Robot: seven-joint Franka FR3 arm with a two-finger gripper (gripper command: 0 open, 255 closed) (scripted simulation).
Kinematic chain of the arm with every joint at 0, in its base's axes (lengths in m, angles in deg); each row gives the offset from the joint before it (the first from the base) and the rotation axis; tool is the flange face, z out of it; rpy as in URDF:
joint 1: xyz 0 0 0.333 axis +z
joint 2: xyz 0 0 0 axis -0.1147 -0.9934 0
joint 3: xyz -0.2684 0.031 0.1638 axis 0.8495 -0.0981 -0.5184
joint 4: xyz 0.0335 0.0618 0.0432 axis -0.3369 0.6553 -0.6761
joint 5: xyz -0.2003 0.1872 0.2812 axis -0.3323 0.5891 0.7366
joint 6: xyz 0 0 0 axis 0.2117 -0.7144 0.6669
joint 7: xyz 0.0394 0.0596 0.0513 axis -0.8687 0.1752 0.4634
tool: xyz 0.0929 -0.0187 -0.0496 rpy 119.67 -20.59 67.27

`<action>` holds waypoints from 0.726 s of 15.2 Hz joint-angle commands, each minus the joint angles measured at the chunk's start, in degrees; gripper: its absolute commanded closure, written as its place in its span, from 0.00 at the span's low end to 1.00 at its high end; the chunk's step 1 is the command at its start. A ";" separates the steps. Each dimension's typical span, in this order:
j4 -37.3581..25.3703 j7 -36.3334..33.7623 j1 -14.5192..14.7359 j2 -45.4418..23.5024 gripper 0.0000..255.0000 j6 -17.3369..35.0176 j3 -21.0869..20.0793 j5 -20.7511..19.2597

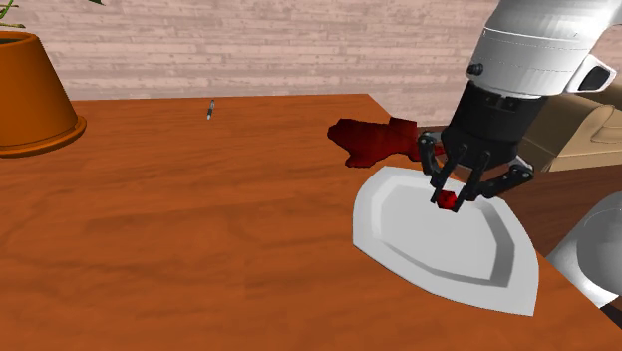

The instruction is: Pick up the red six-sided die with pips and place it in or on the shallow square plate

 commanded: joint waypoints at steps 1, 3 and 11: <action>2.08 0.15 0.36 0.62 1.00 1.53 -0.55 0.63; 3.68 0.31 0.57 0.92 1.00 2.86 -1.06 1.11; 6.24 0.56 0.90 1.30 1.00 5.08 -1.97 1.94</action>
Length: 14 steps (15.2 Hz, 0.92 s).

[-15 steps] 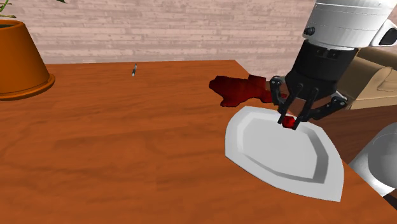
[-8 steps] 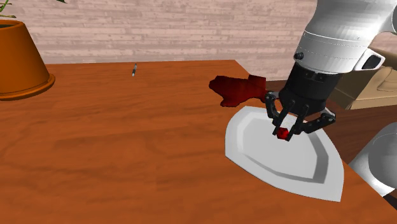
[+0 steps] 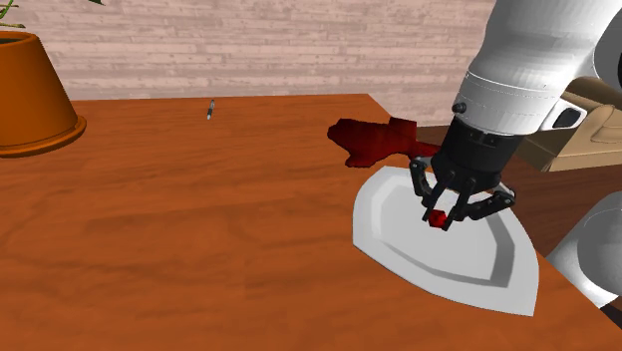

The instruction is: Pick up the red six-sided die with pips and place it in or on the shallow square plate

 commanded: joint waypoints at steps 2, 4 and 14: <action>0.04 0.01 0.01 0.01 1.00 0.03 0.00 0.01; 0.03 0.01 0.00 0.01 0.00 0.02 0.00 0.01; -7.59 -0.77 -0.98 -1.49 0.00 -6.24 2.39 -2.28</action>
